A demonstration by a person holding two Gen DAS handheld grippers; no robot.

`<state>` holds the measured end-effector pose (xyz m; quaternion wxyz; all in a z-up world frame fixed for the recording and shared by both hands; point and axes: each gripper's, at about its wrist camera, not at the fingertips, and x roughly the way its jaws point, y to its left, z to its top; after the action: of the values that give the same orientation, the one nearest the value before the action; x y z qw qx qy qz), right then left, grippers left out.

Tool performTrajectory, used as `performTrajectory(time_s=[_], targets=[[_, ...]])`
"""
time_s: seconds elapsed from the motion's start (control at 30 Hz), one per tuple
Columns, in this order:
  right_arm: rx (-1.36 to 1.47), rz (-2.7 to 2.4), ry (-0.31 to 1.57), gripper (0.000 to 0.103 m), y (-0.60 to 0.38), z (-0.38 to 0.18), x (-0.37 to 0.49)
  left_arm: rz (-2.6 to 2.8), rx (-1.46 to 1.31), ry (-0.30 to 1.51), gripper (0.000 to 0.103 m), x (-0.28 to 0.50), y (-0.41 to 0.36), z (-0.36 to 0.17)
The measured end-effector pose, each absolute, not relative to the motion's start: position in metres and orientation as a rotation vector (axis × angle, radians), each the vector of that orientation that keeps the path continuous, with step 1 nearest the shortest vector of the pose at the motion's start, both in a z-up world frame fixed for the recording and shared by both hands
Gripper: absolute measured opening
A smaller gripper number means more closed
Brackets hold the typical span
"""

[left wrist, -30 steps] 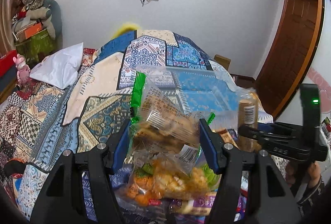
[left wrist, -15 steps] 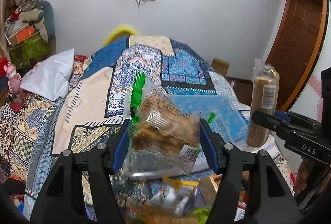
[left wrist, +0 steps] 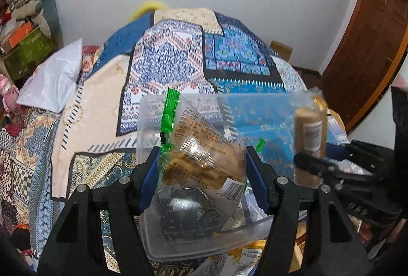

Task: Organize snacks
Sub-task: 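Carry both packs into the clear plastic box and open both grippers, then grasp the orange-labelled cracker pack with the right gripper while the left grasps the puffed corn bag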

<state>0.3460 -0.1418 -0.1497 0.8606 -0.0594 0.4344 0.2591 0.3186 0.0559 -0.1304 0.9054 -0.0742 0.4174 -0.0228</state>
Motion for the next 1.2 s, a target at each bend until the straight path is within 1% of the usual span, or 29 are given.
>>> performTrajectory(time_s=[0.13,0.3,0.4,0.5,0.57,0.6,0.63,0.7,0.93,1.2], targets=[[-0.148,0.538,0.947,0.037,-0.138,-0.158,0.344,-0.049,-0.186,0.916,0.068,0.324,0.059,-0.137],[-0.113,0.551,0.905,0.039,-0.148,-0.140,0.331,-0.056,-0.198,0.883,0.071,0.313,0.060,-0.123],[-0.110,0.548,0.871,0.039,-0.156,-0.126,0.321,-0.047,-0.179,0.842,0.076,0.296,0.060,-0.107],[-0.101,0.549,0.844,0.039,-0.169,-0.114,0.305,-0.045,-0.155,0.818,0.079,0.276,0.059,-0.093],[-0.103,0.543,0.829,0.042,-0.177,-0.107,0.297,-0.039,-0.145,0.811,0.084,0.262,0.060,-0.089],[-0.104,0.538,0.817,0.048,-0.183,-0.105,0.289,-0.035,-0.140,0.809,0.088,0.256,0.060,-0.088],[-0.105,0.533,0.808,0.054,-0.188,-0.103,0.282,-0.028,-0.132,0.805,0.090,0.248,0.059,-0.088],[-0.104,0.524,0.794,0.060,-0.197,-0.101,0.273,-0.017,-0.113,0.808,0.091,0.233,0.059,-0.090],[-0.117,0.490,0.837,0.061,-0.226,-0.122,0.249,-0.012,-0.090,0.888,0.091,0.193,0.054,-0.121],[-0.157,0.457,0.947,0.061,-0.240,-0.173,0.247,-0.080,-0.037,0.930,0.091,0.170,0.030,-0.145]])
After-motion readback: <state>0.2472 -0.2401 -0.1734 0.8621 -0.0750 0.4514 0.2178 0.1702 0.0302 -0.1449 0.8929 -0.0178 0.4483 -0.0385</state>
